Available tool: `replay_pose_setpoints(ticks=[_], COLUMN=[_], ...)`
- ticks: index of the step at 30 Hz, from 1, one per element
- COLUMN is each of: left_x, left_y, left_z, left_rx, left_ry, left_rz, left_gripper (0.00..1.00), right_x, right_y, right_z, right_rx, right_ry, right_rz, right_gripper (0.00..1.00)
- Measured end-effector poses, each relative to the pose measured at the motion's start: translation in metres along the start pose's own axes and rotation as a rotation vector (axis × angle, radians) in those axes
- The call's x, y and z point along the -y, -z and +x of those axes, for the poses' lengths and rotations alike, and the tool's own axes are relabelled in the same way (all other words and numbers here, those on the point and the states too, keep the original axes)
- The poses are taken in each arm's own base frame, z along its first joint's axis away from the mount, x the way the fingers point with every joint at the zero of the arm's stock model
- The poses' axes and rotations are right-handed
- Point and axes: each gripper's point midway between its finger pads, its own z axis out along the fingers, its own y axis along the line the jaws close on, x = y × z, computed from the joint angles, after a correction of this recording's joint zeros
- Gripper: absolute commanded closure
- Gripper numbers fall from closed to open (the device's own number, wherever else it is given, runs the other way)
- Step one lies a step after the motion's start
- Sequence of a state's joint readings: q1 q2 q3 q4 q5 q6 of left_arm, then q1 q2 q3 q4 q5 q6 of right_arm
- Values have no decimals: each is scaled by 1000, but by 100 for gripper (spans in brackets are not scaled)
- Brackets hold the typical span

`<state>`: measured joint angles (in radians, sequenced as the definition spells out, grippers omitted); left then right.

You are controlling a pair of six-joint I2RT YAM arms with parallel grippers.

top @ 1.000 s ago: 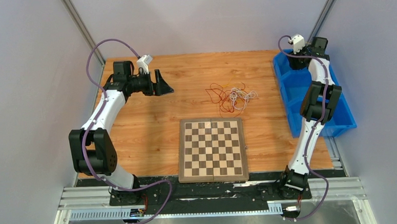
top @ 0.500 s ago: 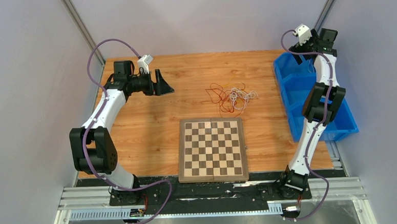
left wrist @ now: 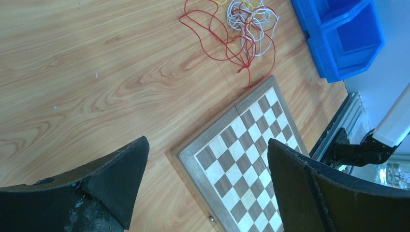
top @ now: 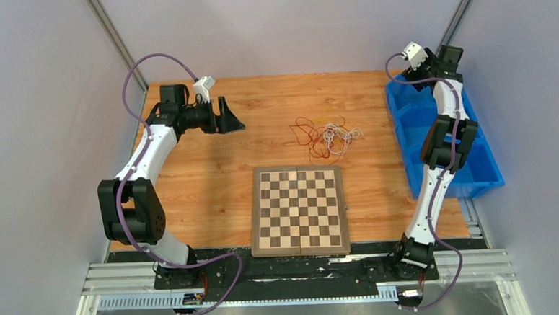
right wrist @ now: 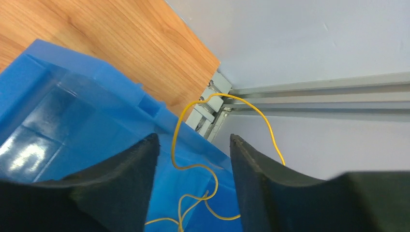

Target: Untangle the cables

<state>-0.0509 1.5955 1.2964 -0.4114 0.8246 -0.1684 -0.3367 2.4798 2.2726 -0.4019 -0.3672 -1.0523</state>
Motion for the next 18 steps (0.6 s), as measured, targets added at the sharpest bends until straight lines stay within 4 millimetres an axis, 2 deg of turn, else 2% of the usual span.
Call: replay_pose_setpoints(ticks=[4,10,13,18], left_x=[-1,-2,-2,-2], left_y=[0,1,1,1], left_z=[0,2,2,2], left_rx=[-1,-7,-8,-9], left_ry=[1,6,8,8], left_rz=[-5,-15,-16,-17], left_gripper=[0,0,0,0], right_x=[-4,8,9,6], right_y=[-4,0,2,7], right_z=[5,-2,-3,7], right_rx=[-2,28,29,20], right_ry=[49,141,158,136], right_rz=[-10,19,22,6], right_gripper=[65,99,100,100])
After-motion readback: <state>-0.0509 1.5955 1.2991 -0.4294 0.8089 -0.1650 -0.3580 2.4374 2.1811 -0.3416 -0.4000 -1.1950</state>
